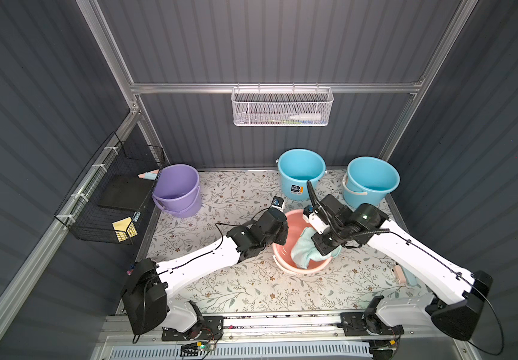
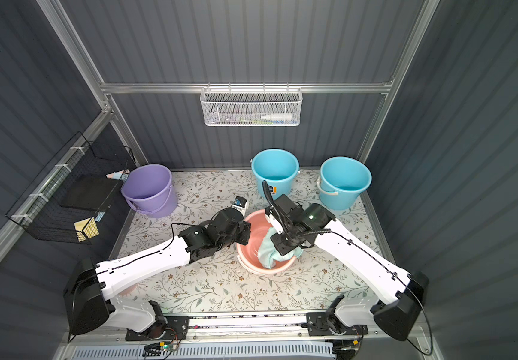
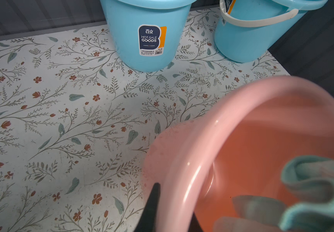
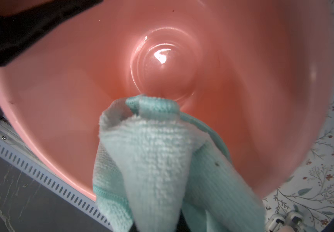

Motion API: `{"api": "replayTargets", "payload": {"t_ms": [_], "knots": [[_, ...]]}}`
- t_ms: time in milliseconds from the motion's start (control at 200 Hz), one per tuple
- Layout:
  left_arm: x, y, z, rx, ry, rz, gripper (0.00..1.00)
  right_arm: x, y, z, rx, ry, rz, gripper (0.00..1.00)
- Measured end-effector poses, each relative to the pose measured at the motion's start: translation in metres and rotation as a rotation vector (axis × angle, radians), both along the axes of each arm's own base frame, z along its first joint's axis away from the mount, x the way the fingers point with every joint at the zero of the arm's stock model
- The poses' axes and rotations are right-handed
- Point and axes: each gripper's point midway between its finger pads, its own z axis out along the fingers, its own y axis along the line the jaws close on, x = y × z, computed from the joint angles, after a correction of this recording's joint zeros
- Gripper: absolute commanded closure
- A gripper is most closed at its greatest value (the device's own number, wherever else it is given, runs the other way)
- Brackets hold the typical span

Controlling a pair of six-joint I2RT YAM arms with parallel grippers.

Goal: Wipe the inside of the bucket with a cloth
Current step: Wipe the dirt from the inside of the bucket.

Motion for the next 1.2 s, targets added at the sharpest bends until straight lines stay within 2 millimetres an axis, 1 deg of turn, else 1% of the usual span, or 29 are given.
{"api": "replayTargets", "payload": {"t_ms": [125,305,385,450,520,590,865,950,1046,1121,1201], "knots": [[-0.001,-0.001,0.0,0.0,0.001,-0.007,1.0,0.0,0.002,-0.02,-0.079,0.087,-0.002,1.0],[-0.002,-0.002,0.0,-0.005,0.007,-0.016,1.0,0.009,0.012,-0.037,-0.145,0.154,-0.005,1.0],[0.0,0.0,-0.001,-0.005,0.007,-0.005,1.0,0.01,0.015,-0.046,-0.171,0.179,-0.001,1.0],[0.002,0.002,0.0,-0.004,0.005,-0.001,1.0,0.013,0.017,-0.057,-0.189,0.192,-0.004,1.0],[0.002,0.002,0.0,-0.005,0.007,0.0,1.0,0.016,0.019,-0.075,-0.208,0.206,-0.009,1.0],[0.002,0.004,-0.002,-0.006,0.018,0.013,1.0,0.022,0.021,-0.089,-0.206,0.195,-0.027,1.0],[0.009,0.015,-0.005,-0.013,0.034,0.076,1.0,0.046,0.036,-0.127,-0.158,0.115,-0.092,1.0],[0.012,0.018,-0.005,-0.014,0.033,0.093,1.0,0.053,0.039,-0.133,-0.15,0.084,-0.113,1.0],[0.012,0.018,-0.005,-0.015,0.033,0.094,1.0,0.057,0.037,-0.135,-0.152,0.06,-0.134,1.0],[0.012,0.018,-0.005,-0.017,0.03,0.091,1.0,0.056,0.034,-0.131,-0.149,0.05,-0.145,1.0],[0.012,0.016,-0.004,-0.017,0.026,0.085,1.0,0.053,0.031,-0.117,-0.135,0.042,-0.158,1.0]]}}
